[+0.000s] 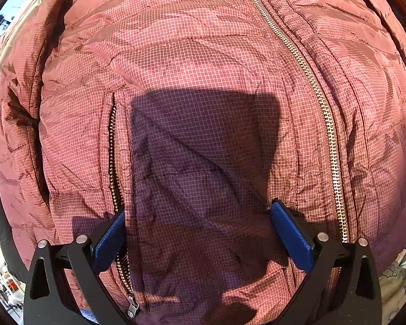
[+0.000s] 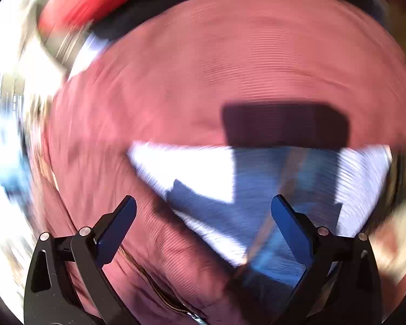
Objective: Fold large clothes
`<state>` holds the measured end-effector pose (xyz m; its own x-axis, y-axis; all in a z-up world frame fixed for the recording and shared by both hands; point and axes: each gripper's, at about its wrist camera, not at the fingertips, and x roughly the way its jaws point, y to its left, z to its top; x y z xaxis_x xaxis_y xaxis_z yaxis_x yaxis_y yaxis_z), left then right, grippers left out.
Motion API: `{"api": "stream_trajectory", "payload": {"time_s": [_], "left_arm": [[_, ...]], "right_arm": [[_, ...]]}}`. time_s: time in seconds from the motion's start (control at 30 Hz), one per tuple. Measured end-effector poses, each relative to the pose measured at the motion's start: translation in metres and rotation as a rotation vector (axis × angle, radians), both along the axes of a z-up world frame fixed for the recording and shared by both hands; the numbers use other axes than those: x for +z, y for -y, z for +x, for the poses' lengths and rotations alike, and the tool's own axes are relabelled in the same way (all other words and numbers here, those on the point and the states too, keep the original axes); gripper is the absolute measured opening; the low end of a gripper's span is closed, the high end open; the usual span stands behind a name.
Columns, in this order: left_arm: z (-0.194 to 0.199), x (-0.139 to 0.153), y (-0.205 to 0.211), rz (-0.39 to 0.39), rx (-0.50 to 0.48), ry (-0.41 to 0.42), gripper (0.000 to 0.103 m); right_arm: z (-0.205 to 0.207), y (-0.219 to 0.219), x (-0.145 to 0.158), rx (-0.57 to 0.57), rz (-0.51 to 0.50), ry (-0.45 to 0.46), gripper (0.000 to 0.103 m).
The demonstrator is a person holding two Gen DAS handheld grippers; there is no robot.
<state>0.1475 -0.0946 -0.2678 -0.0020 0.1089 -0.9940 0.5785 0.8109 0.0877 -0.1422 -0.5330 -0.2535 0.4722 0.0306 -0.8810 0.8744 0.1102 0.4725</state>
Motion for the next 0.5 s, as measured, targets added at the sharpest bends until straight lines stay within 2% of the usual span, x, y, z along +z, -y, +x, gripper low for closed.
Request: {"api": "stream_trajectory", "payload": {"time_s": [0.03,0.1,0.27,0.4,0.5], "left_arm": [[0.003,0.0,-0.009,0.0,-0.001,0.001,0.099],[0.004,0.001,-0.009,-0.001,-0.002,-0.001,0.099],[-0.004,0.005,-0.005,-0.003,-0.004,-0.001,0.099],[-0.004,0.003,-0.004,0.004,-0.006,-0.005,0.099],[-0.003,0.002,-0.003,0.008,-0.007,-0.012,0.099]], "right_arm": [[-0.023,0.009,-0.006,-0.105,0.049,0.021,0.098],[-0.057,0.022,-0.014,-0.234,0.095,0.069,0.095],[-0.12,0.045,-0.021,-0.478,0.081,0.142,0.094],[-0.153,0.057,-0.041,-0.589,0.133,0.185,0.088],[-0.158,0.056,-0.048,-0.662,0.15,0.227,0.084]]}}
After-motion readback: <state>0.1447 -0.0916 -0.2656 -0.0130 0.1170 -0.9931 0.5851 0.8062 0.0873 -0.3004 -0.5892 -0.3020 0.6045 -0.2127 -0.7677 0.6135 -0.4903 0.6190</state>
